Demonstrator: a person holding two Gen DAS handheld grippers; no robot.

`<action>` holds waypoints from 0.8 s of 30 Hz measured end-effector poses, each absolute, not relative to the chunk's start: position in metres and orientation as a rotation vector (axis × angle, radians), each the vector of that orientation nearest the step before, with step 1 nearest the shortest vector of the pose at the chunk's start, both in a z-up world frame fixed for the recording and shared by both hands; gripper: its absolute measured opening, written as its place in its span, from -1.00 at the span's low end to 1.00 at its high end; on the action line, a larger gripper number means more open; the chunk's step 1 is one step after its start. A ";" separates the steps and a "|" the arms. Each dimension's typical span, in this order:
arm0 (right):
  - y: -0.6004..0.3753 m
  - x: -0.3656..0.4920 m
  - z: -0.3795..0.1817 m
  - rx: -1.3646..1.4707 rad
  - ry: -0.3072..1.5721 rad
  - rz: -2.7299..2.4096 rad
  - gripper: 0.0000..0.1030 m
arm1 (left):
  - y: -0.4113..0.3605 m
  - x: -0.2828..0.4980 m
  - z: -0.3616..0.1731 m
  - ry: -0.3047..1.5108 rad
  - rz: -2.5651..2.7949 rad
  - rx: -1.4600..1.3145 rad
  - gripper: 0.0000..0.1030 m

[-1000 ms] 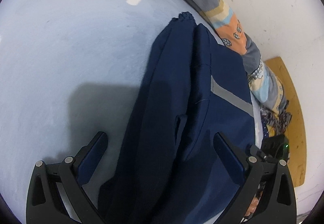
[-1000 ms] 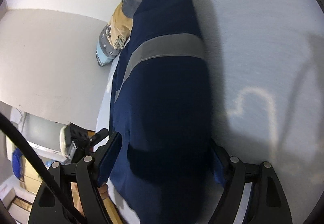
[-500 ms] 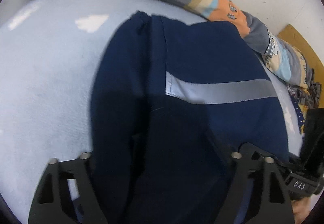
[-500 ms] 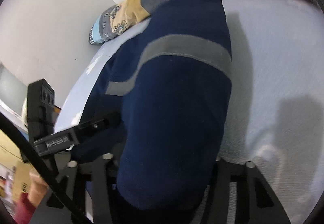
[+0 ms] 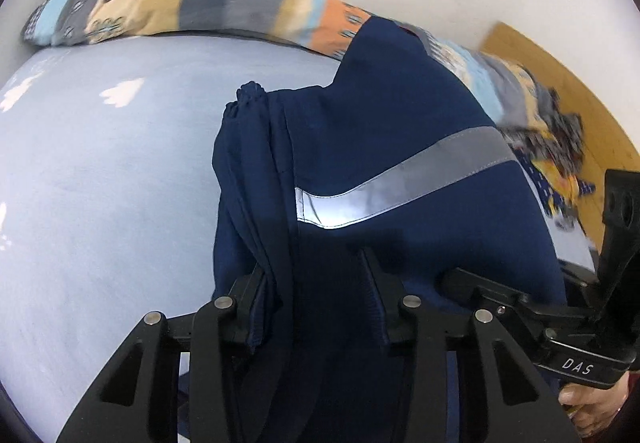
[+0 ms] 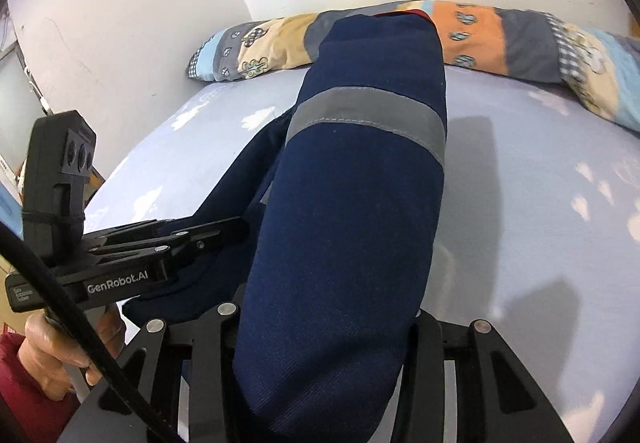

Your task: Fold large clothes

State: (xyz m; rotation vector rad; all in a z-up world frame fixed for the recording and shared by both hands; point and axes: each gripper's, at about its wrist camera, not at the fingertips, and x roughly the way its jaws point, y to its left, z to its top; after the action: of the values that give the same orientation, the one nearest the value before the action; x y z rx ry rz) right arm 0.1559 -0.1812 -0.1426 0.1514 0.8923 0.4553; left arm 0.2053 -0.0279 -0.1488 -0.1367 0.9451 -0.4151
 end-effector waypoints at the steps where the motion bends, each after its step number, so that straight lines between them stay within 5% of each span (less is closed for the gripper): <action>1: -0.188 0.146 -0.141 0.152 0.894 0.446 -0.14 | -0.034 0.198 -0.151 0.956 -0.430 -0.146 -0.22; 8: -0.272 0.082 -0.166 0.221 0.988 0.291 -0.14 | -0.079 0.163 -0.185 1.025 -0.511 -0.127 -0.22; 13: -0.328 0.073 -0.207 0.474 1.117 0.198 0.26 | -0.088 0.142 -0.185 0.988 -0.489 -0.022 -0.20; 19: -0.349 0.016 -0.161 0.425 0.975 0.077 0.27 | -0.068 0.100 -0.159 0.867 -0.461 0.090 -0.12; 20: -0.346 0.000 -0.149 0.392 0.922 0.076 0.12 | -0.068 0.089 -0.154 0.854 -0.483 0.088 -0.12; 21: -0.339 -0.010 -0.139 0.374 0.875 0.105 -0.26 | -0.069 0.081 -0.152 0.850 -0.500 0.086 -0.12; 24: -0.310 -0.037 -0.129 0.275 0.842 0.155 -0.66 | -0.074 0.057 -0.154 0.845 -0.548 0.101 -0.12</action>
State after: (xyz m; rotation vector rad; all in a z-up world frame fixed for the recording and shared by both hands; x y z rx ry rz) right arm -0.0373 -0.3097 -0.1291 0.2746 0.8425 0.1547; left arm 0.0572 -0.0739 -0.1536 0.1009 0.8450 -0.5484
